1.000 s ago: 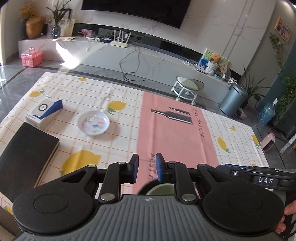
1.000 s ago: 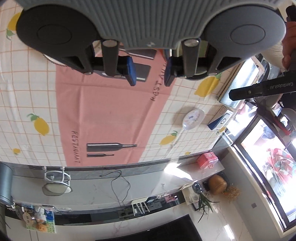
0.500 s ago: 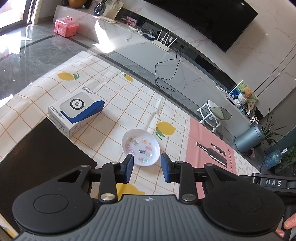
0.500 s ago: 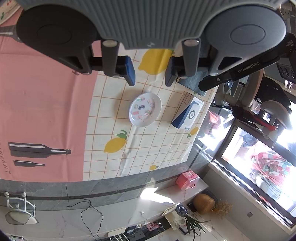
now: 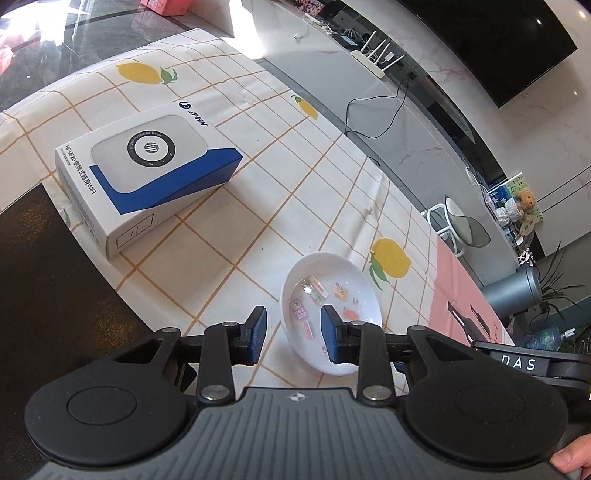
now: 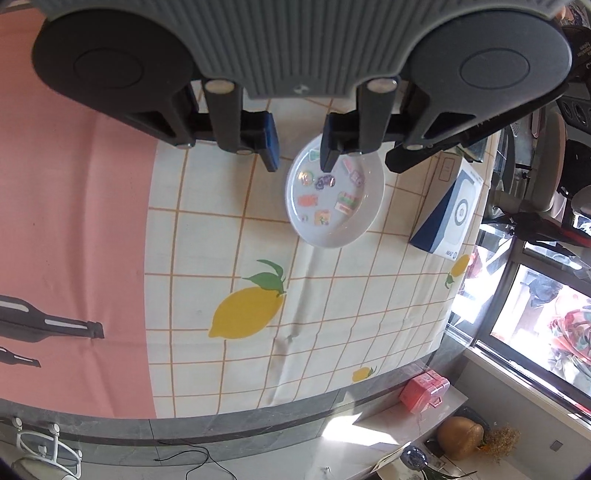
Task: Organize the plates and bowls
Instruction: 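Move both grippers to the rim of the small white candy dish, then close both grippers on the candy dish rim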
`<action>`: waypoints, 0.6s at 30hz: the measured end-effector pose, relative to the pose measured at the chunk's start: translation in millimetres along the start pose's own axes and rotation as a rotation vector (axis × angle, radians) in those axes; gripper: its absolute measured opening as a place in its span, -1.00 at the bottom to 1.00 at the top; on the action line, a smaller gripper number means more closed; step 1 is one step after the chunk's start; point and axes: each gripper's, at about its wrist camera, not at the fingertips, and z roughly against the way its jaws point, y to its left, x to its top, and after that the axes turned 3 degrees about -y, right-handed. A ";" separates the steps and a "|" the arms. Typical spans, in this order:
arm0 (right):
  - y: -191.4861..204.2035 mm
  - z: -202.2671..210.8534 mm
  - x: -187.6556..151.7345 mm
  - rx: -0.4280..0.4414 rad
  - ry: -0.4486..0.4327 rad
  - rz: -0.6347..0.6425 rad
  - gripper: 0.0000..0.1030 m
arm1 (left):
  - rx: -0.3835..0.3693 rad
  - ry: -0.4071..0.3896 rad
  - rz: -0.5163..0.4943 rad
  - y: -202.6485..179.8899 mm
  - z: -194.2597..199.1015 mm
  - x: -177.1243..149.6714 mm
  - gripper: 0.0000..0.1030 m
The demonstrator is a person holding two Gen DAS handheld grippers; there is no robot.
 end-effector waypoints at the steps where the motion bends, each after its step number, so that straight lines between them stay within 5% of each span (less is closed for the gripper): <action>1: -0.6 -3.5 1.4 0.001 0.003 -0.002 -0.56 | 0.004 0.001 0.000 0.7 -2.6 0.5 -0.31; 13: -15.8 -26.6 2.0 0.018 0.022 -0.068 -0.79 | 0.026 0.026 0.001 0.1 -16.8 -1.2 -0.86; 18: -20.1 -28.5 -1.3 0.049 0.012 -0.093 -0.96 | 0.042 0.029 -0.023 -4.5 -15.5 -3.0 -0.90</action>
